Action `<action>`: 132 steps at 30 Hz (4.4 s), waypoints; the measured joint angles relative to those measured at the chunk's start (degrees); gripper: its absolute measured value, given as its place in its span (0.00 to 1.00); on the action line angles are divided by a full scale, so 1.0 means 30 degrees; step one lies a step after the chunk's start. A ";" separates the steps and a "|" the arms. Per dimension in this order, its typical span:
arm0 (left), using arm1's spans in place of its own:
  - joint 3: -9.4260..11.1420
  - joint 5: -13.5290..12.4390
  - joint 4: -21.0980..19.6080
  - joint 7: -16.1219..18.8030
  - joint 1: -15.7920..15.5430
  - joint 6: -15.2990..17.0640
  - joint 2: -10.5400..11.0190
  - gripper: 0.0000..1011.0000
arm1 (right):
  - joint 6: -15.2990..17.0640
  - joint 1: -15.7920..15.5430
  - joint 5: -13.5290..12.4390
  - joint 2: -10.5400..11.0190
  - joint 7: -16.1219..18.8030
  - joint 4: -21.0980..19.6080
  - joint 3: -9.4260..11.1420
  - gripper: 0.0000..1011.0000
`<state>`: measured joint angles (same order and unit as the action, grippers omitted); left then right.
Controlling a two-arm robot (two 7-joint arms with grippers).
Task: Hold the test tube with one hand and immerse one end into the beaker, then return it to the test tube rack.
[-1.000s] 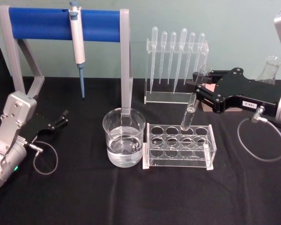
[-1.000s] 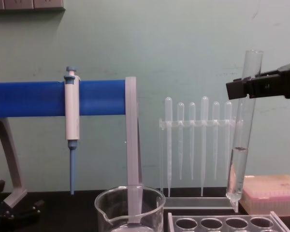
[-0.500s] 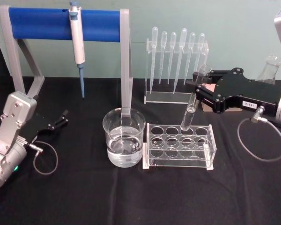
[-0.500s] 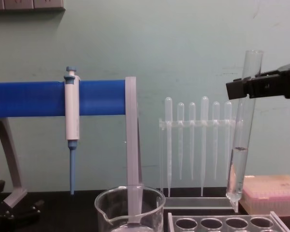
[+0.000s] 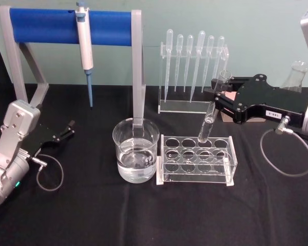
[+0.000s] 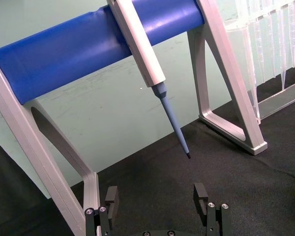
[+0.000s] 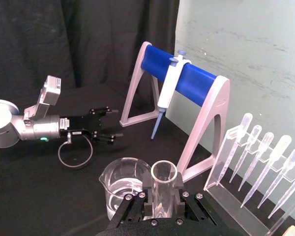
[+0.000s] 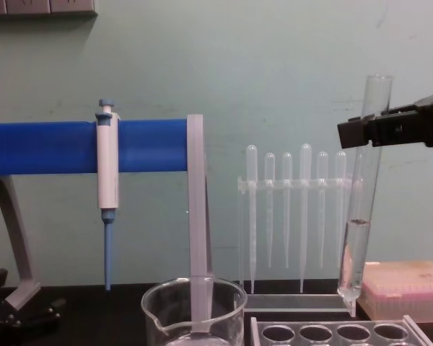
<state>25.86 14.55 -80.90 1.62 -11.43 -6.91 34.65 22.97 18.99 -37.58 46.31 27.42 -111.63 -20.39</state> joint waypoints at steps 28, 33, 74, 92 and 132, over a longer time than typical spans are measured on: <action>-0.0001 0.0000 0.0001 -0.0001 0.0000 0.0001 0.0000 0.99 | 0.0000 0.0000 0.0002 0.0000 0.0001 0.0000 0.0000 0.24; 0.0000 -0.0001 0.0001 -0.0001 0.0000 0.0001 0.0000 0.99 | 0.0000 -0.0001 0.0001 0.0000 0.0000 0.0000 0.0000 0.24; 0.0000 0.0000 0.0001 -0.0001 0.0001 0.0000 0.0000 0.99 | 0.0000 -0.0001 0.0001 0.0000 0.0000 -0.0001 0.0000 0.24; -0.0001 -0.0001 0.0000 -0.0001 0.0000 0.0000 0.0000 0.99 | 0.0000 -0.0001 0.0001 0.0000 0.0000 -0.0001 0.0000 0.24; 0.0000 0.0000 0.0000 -0.0001 -0.0001 0.0000 0.0000 0.99 | 0.1028 0.2528 -0.1037 -0.0939 -0.0737 -0.0190 -0.1865 0.24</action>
<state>25.86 14.55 -80.90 1.62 -11.43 -6.91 34.65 26.05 26.57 -40.69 43.50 25.21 -112.20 -25.98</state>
